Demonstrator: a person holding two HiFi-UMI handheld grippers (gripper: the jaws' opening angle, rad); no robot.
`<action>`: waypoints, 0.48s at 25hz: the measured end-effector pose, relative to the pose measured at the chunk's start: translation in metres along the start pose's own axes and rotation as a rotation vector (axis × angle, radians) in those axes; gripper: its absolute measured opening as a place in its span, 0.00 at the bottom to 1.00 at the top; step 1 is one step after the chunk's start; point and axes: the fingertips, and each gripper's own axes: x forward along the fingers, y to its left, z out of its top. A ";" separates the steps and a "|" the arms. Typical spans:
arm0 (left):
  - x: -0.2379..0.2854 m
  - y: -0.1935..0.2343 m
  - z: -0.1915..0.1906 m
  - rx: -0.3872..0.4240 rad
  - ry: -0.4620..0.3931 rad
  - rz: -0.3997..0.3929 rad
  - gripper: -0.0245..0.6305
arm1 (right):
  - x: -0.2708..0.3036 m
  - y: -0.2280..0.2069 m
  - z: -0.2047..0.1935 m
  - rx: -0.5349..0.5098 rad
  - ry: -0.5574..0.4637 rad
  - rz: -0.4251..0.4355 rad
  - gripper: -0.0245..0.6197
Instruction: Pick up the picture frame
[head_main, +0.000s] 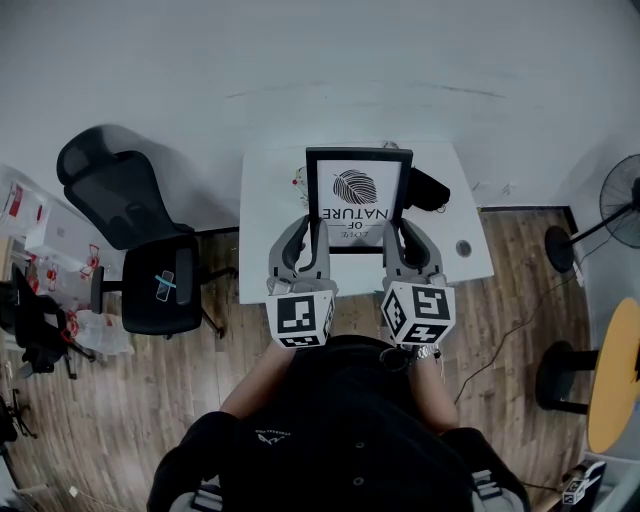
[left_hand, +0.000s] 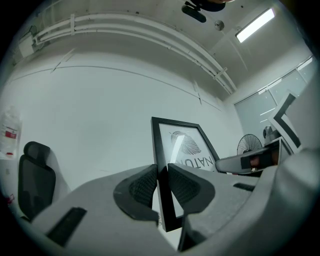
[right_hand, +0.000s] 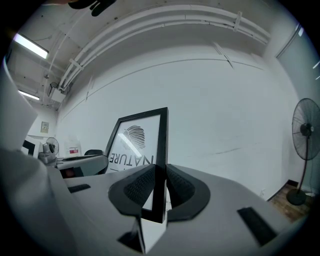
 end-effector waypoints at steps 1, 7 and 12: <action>0.000 0.000 0.000 -0.001 0.000 -0.001 0.15 | 0.000 0.000 0.000 0.000 0.000 0.000 0.14; 0.000 -0.001 0.004 -0.001 -0.010 -0.009 0.15 | -0.001 0.001 0.006 -0.008 -0.017 -0.006 0.14; 0.000 0.000 0.007 -0.004 -0.018 -0.009 0.15 | -0.003 0.001 0.008 -0.017 -0.023 -0.007 0.14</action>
